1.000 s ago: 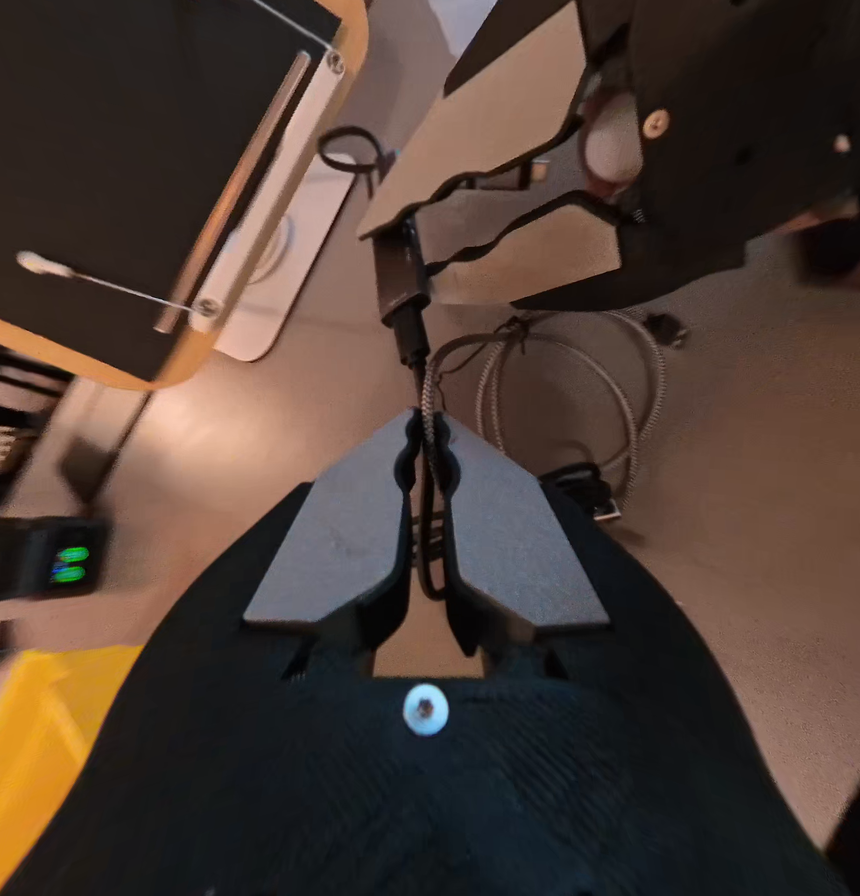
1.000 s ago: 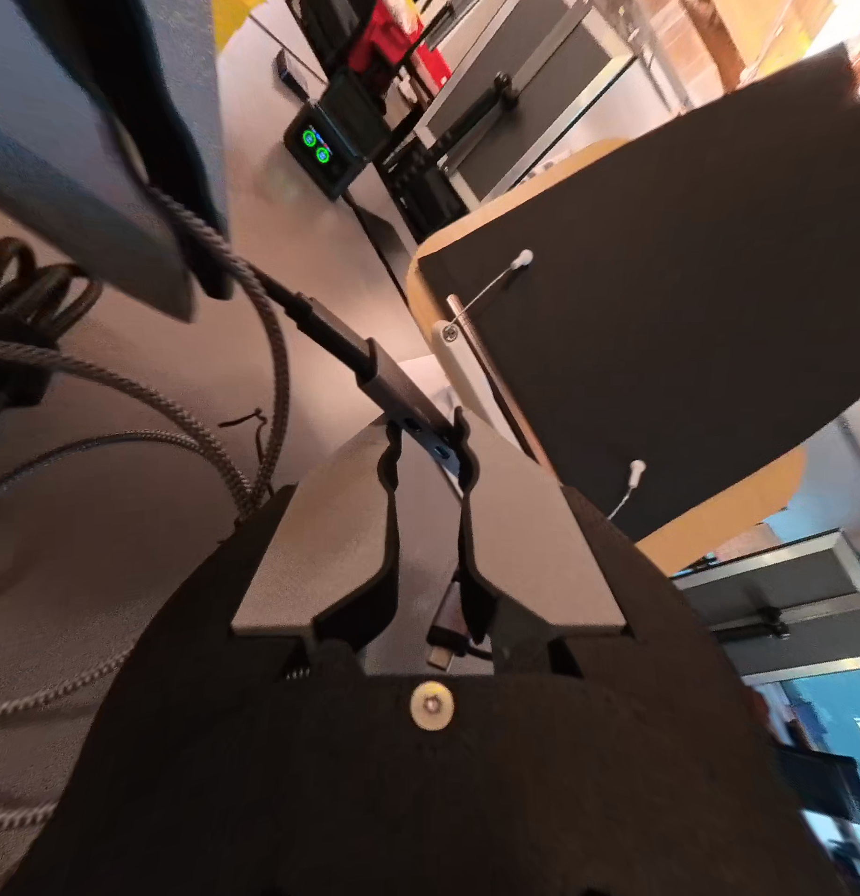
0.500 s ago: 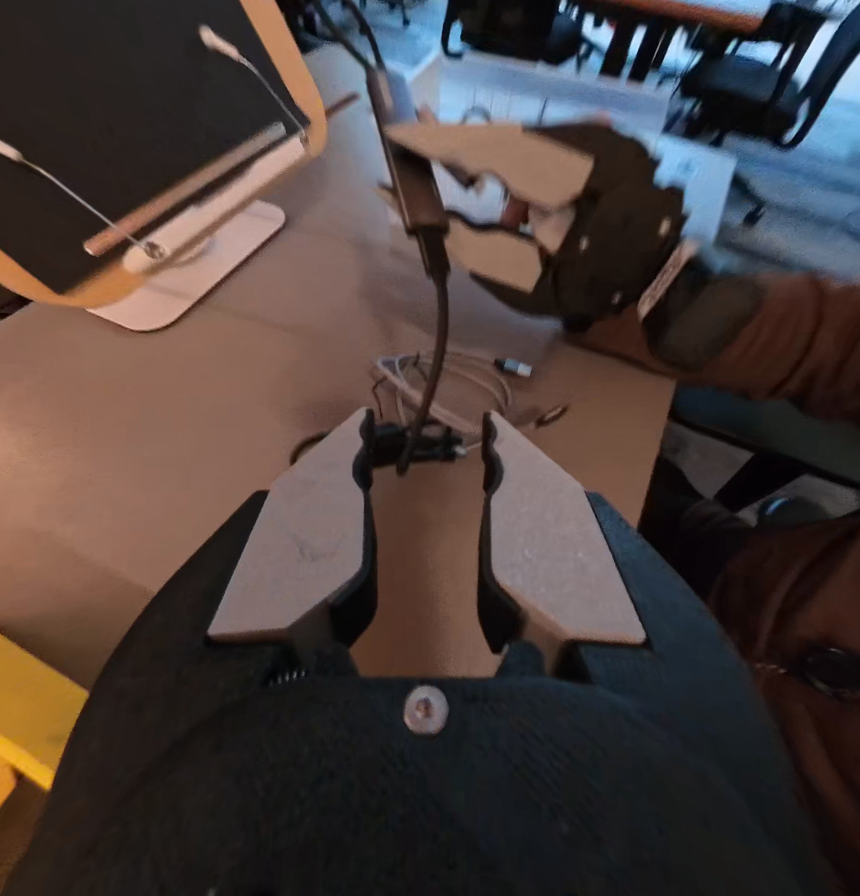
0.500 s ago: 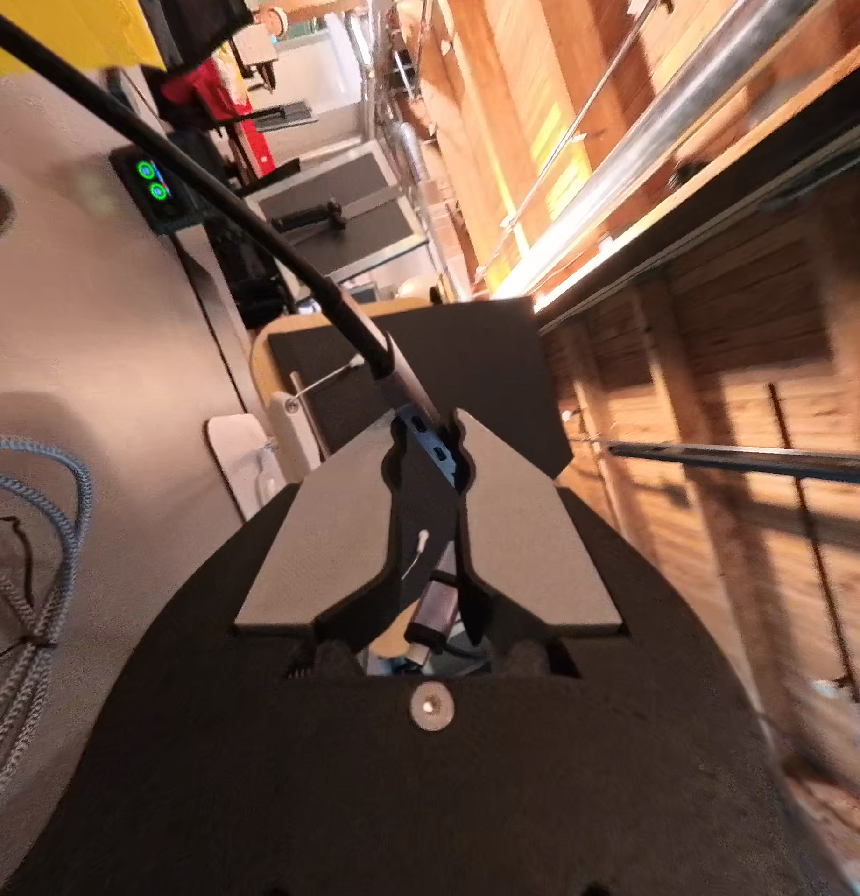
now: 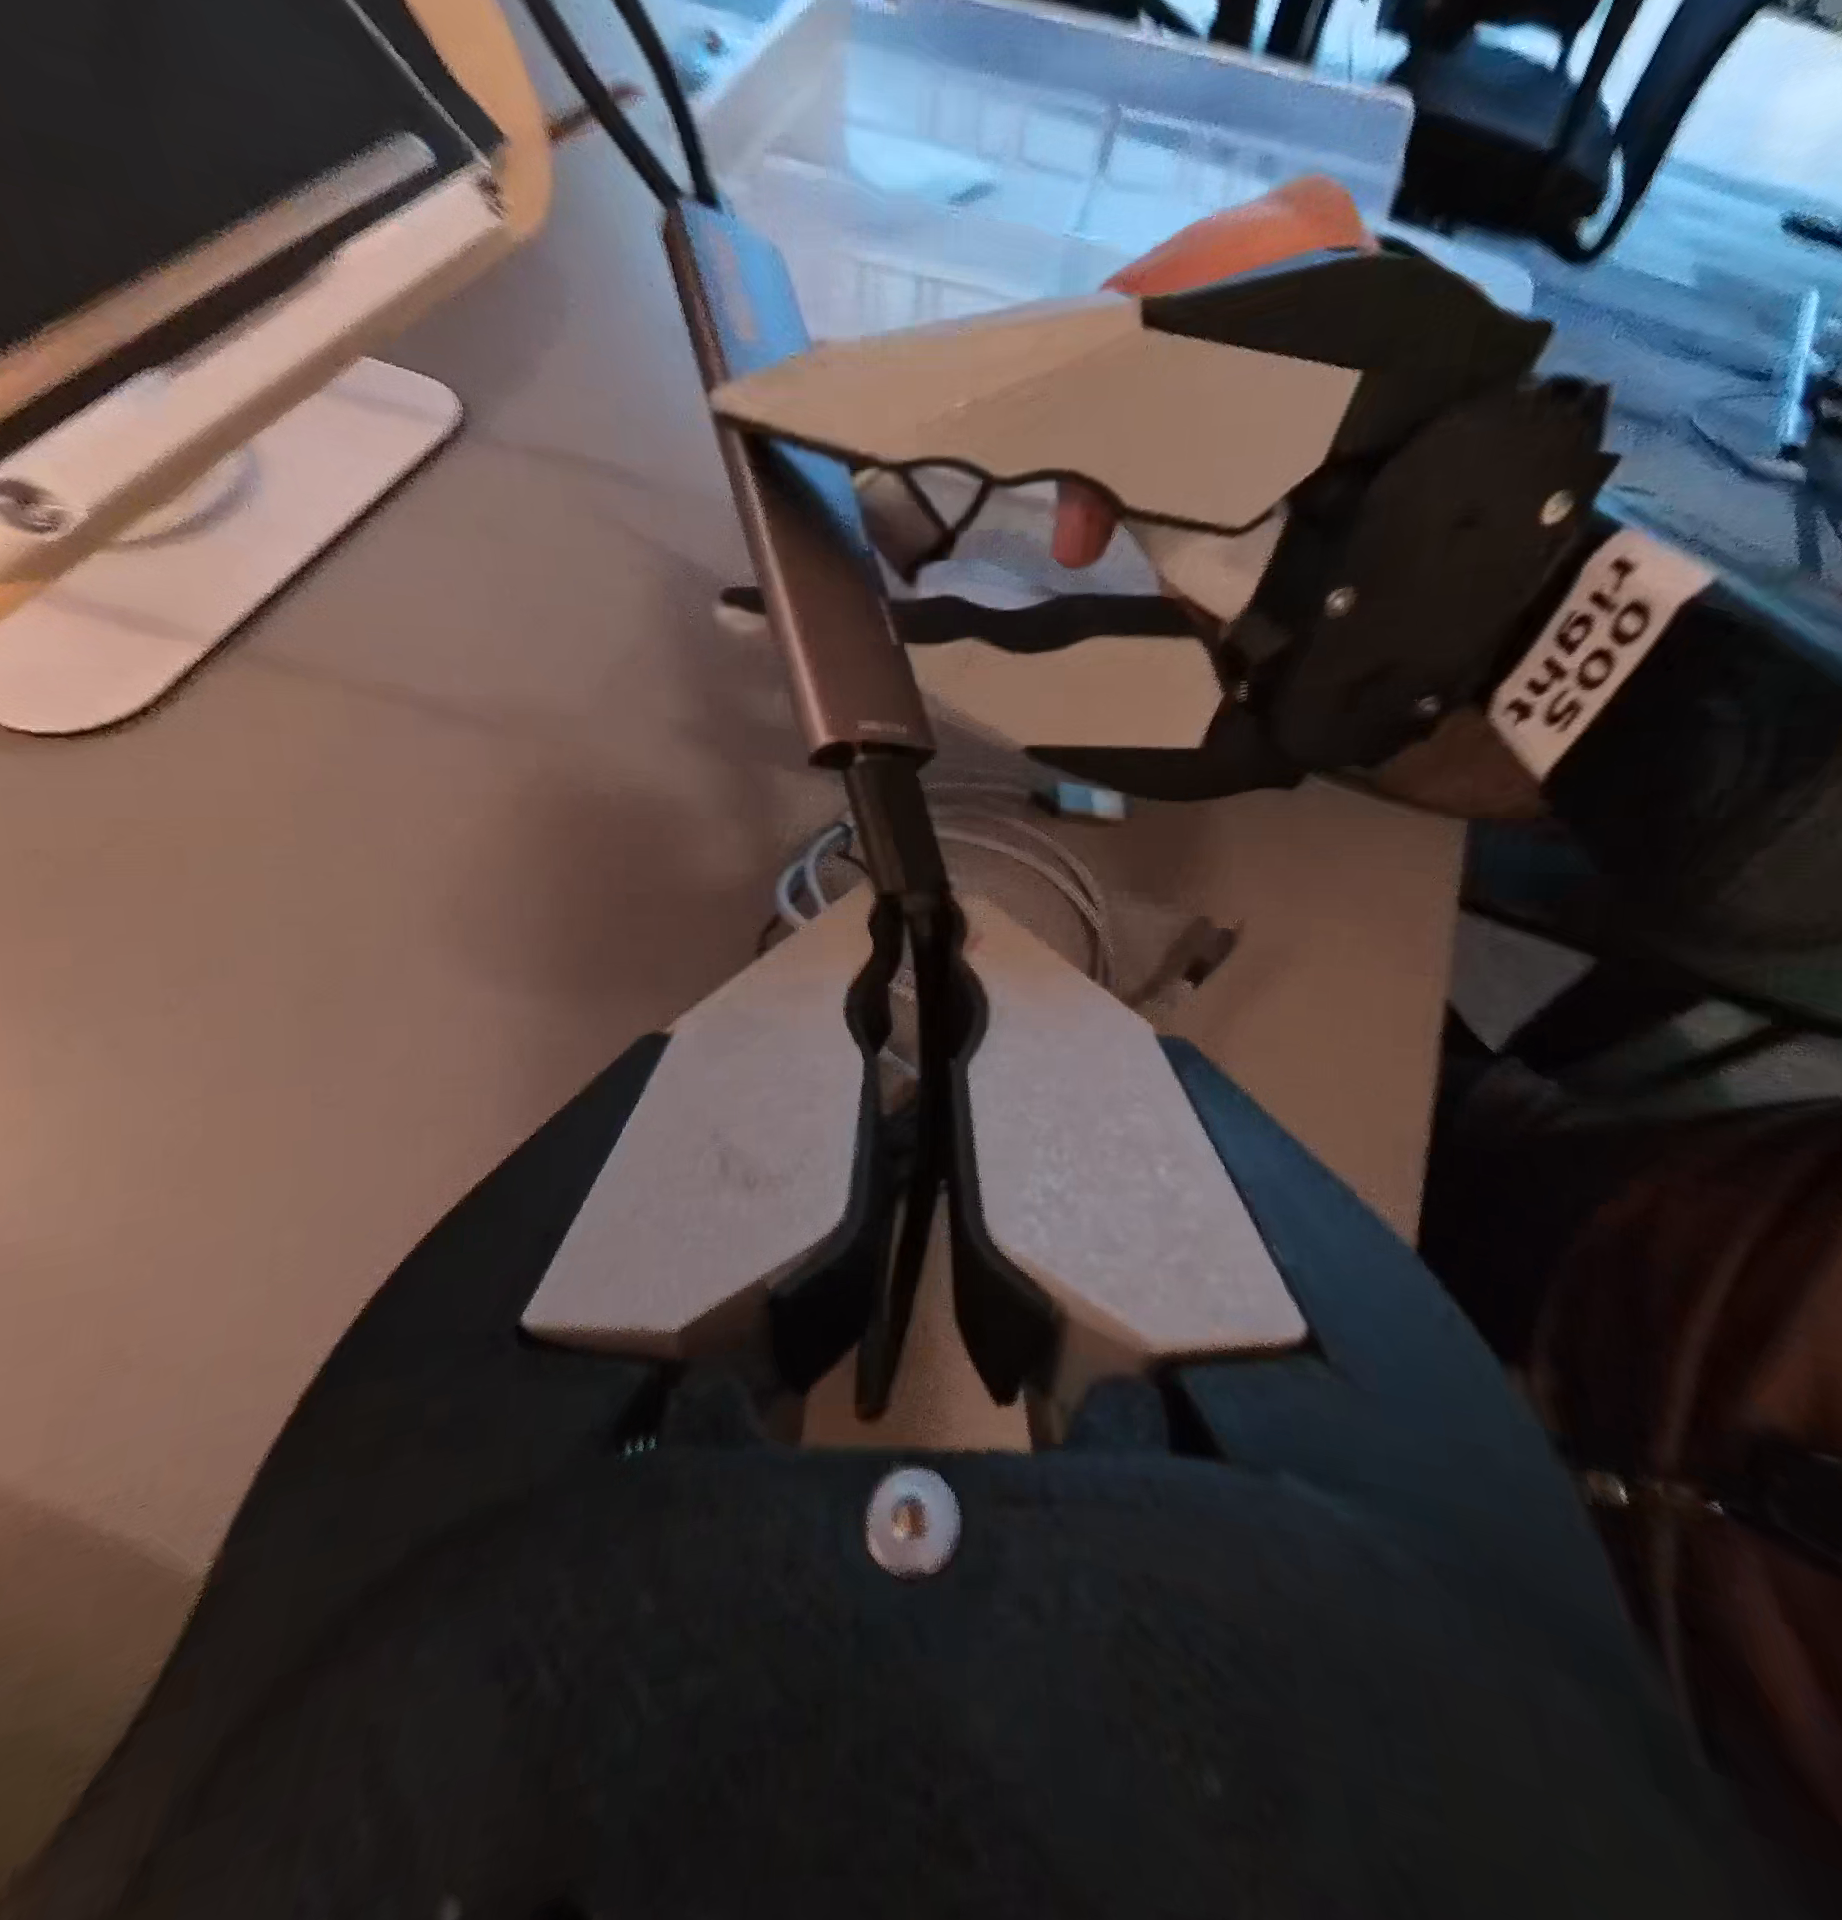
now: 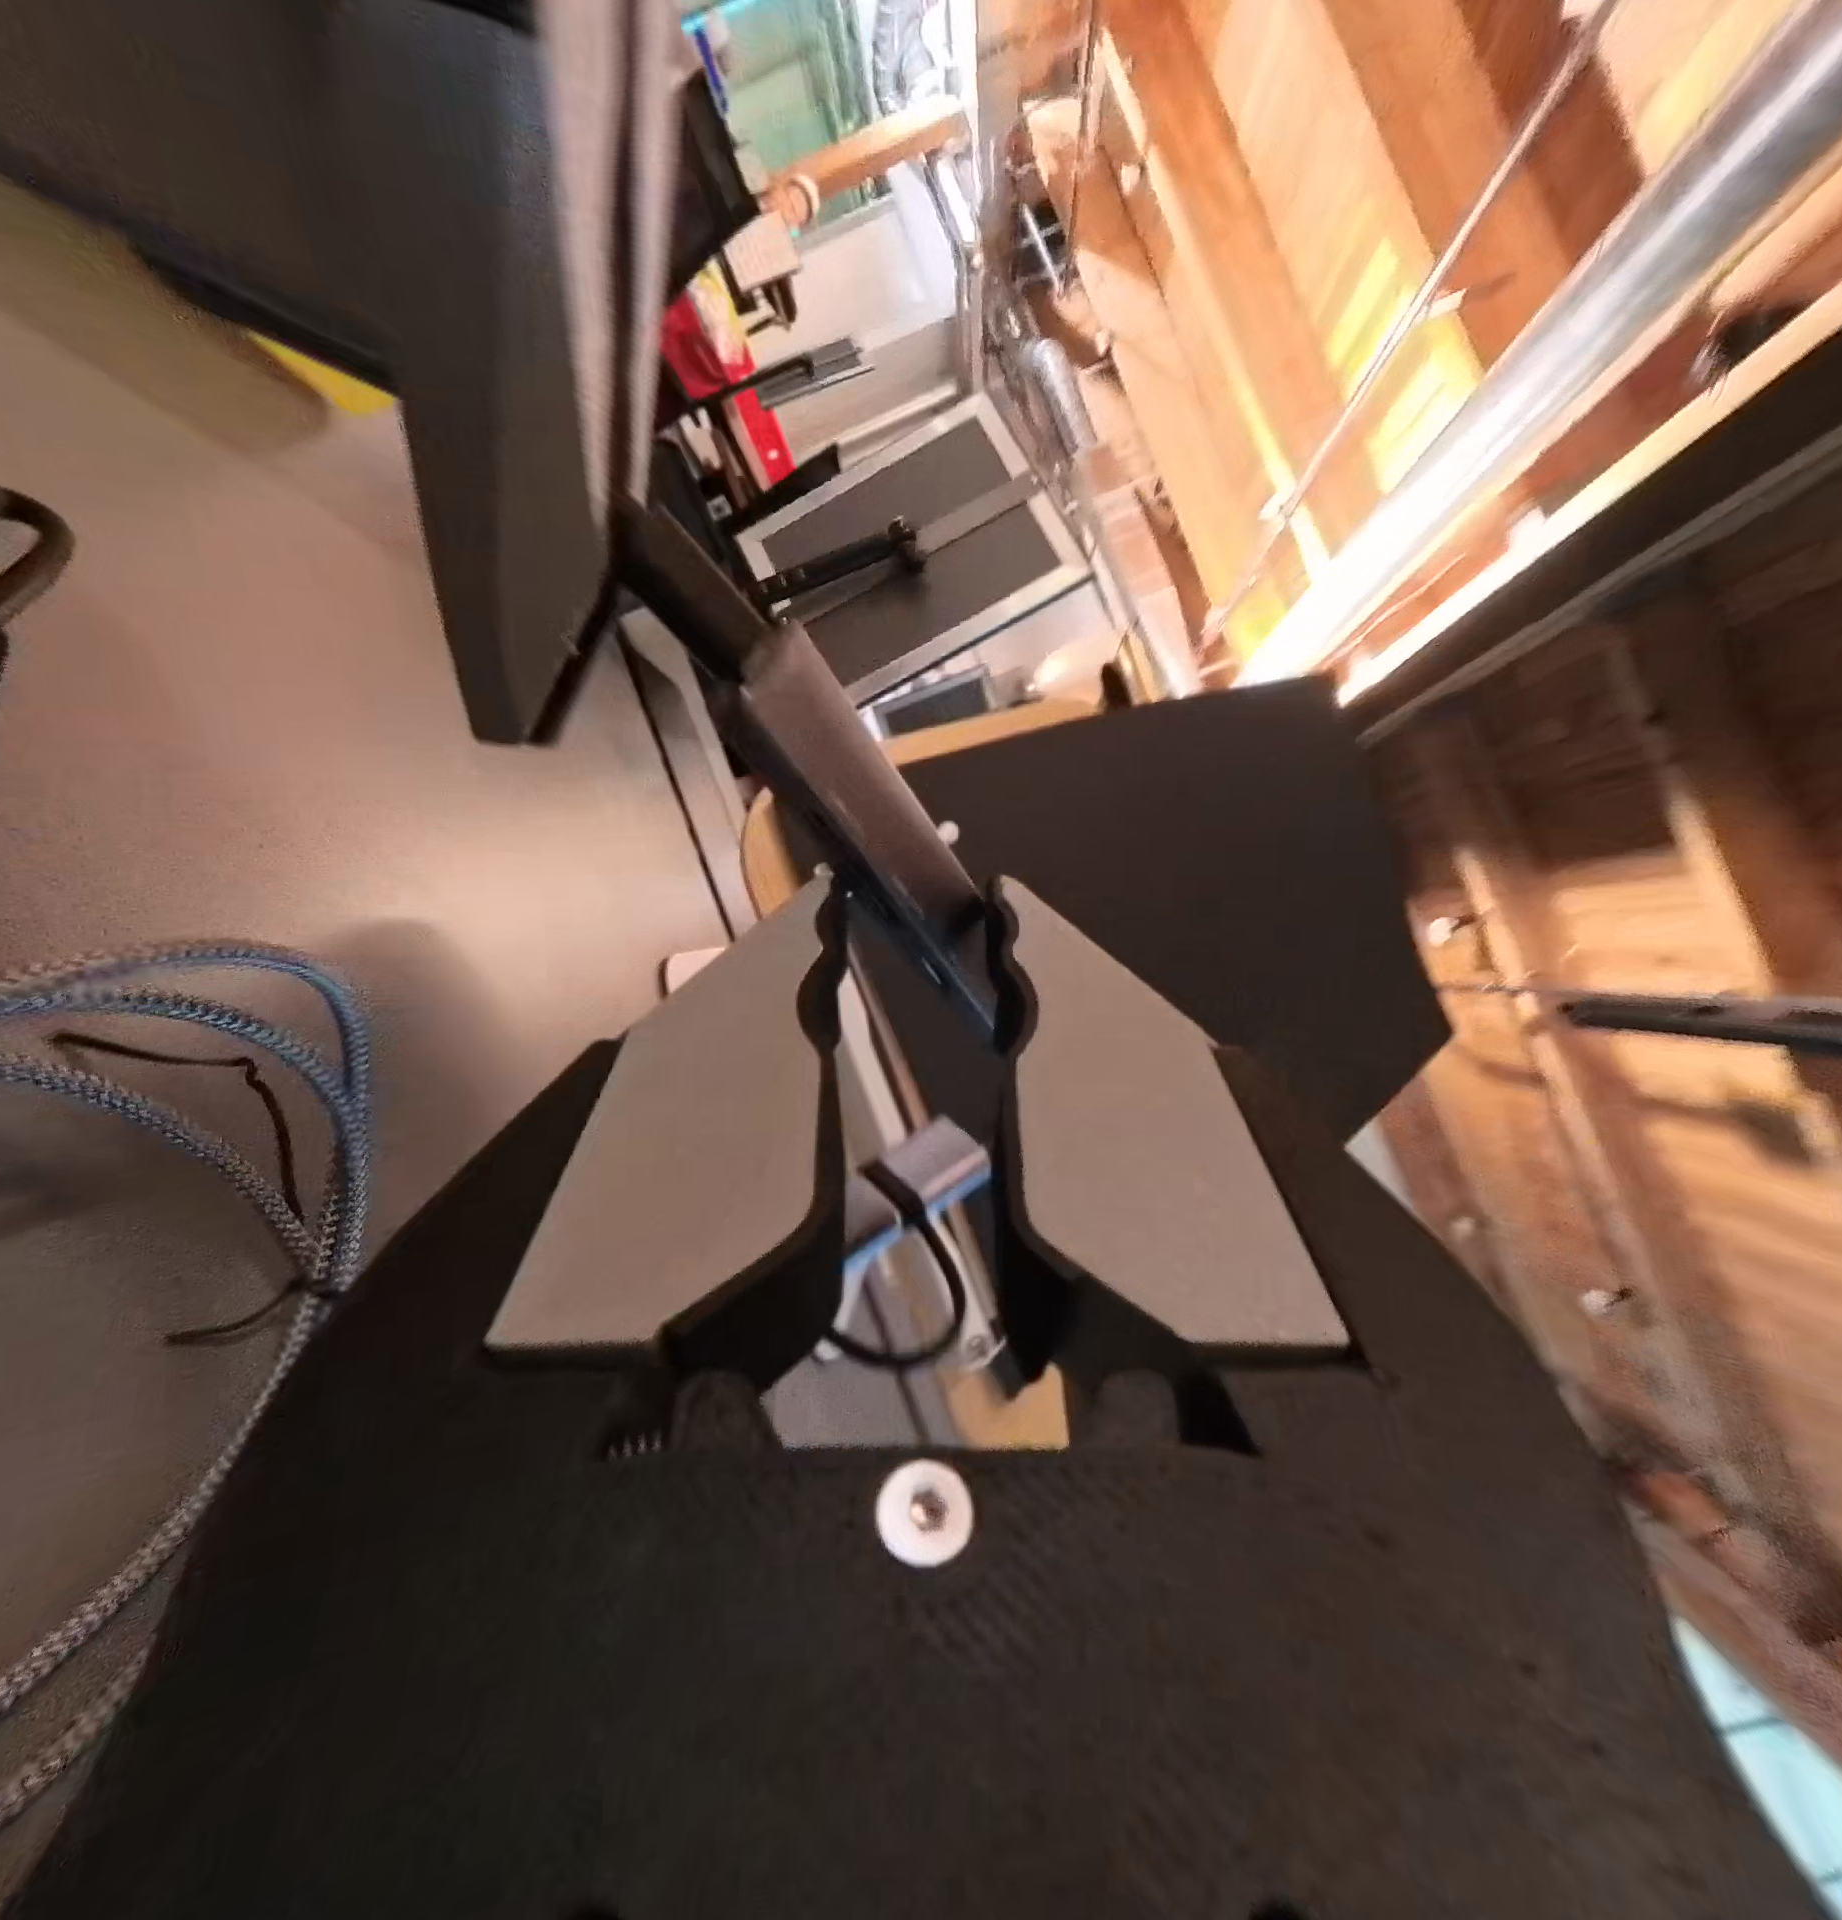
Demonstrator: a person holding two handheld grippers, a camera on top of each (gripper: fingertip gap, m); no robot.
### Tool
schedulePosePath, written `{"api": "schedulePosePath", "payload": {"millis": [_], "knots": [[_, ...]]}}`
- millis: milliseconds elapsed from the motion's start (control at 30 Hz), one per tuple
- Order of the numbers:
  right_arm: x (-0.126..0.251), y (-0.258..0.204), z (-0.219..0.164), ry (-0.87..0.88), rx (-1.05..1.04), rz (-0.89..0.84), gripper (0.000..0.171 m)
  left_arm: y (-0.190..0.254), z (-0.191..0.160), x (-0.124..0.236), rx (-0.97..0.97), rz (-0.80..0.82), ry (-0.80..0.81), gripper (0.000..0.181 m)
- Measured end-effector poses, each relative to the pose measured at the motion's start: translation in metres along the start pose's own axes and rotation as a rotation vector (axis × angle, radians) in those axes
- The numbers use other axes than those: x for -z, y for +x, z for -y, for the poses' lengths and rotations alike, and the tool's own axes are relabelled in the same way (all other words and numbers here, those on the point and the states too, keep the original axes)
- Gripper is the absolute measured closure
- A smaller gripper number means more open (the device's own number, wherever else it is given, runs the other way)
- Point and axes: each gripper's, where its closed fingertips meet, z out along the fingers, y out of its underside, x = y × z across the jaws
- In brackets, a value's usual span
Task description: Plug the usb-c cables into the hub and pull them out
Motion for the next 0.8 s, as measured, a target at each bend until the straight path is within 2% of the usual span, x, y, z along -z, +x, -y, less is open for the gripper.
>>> {"api": "schedulePosePath", "payload": {"millis": [67, 133, 267, 400, 467, 500, 567, 667, 800], "knots": [[0.002, 0.009, -0.01, -0.024, -0.131, 0.017, 0.161, -0.01, 0.007, 0.007, 0.042, 0.056, 0.083, 0.181], [0.004, 0.009, -0.019, -0.04, -0.311, 0.079, 0.165, -0.022, 0.014, 0.016, 0.079, 0.125, 0.17, 0.181], [0.003, -0.015, -0.012, -0.019, -0.757, 0.347, 0.152, -0.036, 0.021, 0.03, 0.078, 0.283, 0.291, 0.181], [-0.001, -0.033, 0.014, 0.036, -1.222, 0.613, 0.133, -0.021, 0.025, 0.03, -0.023, 0.395, 0.333, 0.181], [-0.001, -0.028, 0.03, 0.13, -1.438, 0.729, 0.132, -0.015, 0.025, 0.031, -0.057, 0.458, 0.344, 0.181], [0.0, -0.023, 0.04, 0.204, -1.537, 0.794, 0.137, -0.012, 0.025, 0.03, -0.069, 0.471, 0.351, 0.181], [0.009, -0.016, 0.059, 0.349, -1.652, 0.946, 0.17, -0.006, 0.026, 0.03, -0.084, 0.484, 0.37, 0.181], [0.008, -0.011, 0.07, 0.415, -1.719, 1.002, 0.171, 0.001, 0.019, 0.025, -0.061, 0.433, 0.351, 0.181], [0.003, -0.016, 0.072, 0.374, -1.724, 0.97, 0.171, 0.001, 0.005, 0.024, -0.069, 0.447, 0.321, 0.181]]}}
